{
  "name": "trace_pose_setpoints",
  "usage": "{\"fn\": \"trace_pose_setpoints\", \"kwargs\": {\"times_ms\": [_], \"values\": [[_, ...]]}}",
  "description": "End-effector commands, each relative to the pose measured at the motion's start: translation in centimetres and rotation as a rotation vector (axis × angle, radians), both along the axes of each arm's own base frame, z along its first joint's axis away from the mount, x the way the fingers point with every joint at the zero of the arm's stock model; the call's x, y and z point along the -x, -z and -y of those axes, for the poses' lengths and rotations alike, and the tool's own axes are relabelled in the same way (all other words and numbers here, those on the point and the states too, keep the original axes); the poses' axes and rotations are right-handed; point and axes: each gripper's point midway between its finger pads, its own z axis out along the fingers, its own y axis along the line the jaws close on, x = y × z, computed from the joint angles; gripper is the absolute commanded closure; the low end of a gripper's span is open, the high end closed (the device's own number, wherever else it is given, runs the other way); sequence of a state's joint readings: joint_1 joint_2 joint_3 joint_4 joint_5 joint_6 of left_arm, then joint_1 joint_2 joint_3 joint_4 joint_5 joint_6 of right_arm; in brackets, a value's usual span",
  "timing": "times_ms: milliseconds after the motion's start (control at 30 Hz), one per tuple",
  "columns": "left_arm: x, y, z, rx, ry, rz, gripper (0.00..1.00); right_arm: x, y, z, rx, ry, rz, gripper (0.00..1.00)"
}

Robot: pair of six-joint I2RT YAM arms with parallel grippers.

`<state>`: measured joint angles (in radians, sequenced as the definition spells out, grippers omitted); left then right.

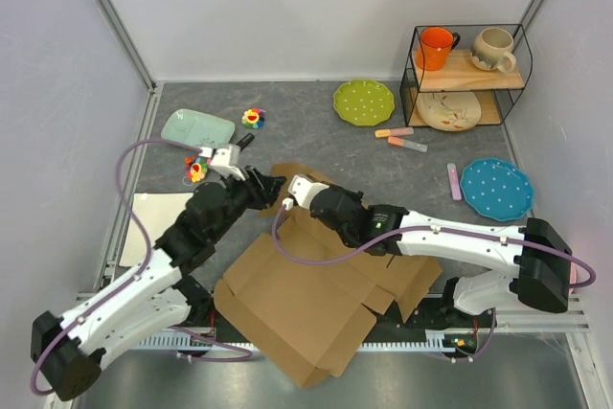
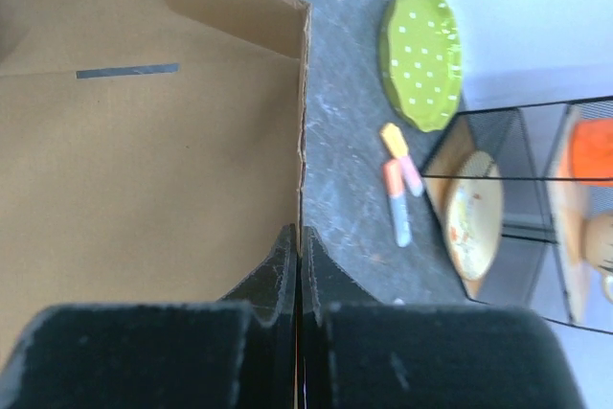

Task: Fold the paper box

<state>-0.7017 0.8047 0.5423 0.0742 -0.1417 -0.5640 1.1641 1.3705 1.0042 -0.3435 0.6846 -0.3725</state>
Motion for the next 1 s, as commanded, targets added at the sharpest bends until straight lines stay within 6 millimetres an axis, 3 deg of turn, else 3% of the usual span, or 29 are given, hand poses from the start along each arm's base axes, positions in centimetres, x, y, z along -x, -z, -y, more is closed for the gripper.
{"fn": "trace_pose_setpoints", "kwargs": {"times_ms": [0,67,200,233,367,500,667,933,967], "values": [[-0.2,-1.9,-4.5,-0.013,-0.186,0.064,0.43,-1.4,-2.6,1.1,0.093,0.063,0.2,1.0],[0.0,-2.3,-5.8,-0.011,-0.237,0.085,0.37,-1.4,-3.0,0.9,0.107,0.07,0.249,1.0],[-0.1,-0.2,-6.6,-0.052,-0.27,0.067,0.33,-1.1,-3.8,0.2,0.124,0.03,0.283,1.0],[-0.3,0.0,-6.5,-0.052,-0.268,0.072,0.33,-1.0,-4.0,-0.1,0.118,0.017,0.282,1.0],[-0.9,3.7,-6.0,-0.153,-0.256,-0.001,0.32,-0.7,-3.6,-0.2,0.156,0.0,0.292,1.0],[-1.6,5.1,-4.7,-0.222,-0.195,-0.008,0.32,-0.6,-3.7,-0.3,0.154,-0.012,0.291,1.0],[-1.9,5.1,-4.4,-0.238,-0.171,0.039,0.31,-0.5,-3.9,-0.4,0.145,-0.018,0.283,1.0],[-4.3,5.0,-3.8,-0.325,-0.192,0.058,0.31,-0.3,-4.2,-0.5,0.113,-0.03,0.277,1.0],[-4.6,5.8,-3.6,-0.347,-0.187,0.041,0.31,-0.3,-4.1,-0.5,0.113,-0.031,0.276,1.0]]}}
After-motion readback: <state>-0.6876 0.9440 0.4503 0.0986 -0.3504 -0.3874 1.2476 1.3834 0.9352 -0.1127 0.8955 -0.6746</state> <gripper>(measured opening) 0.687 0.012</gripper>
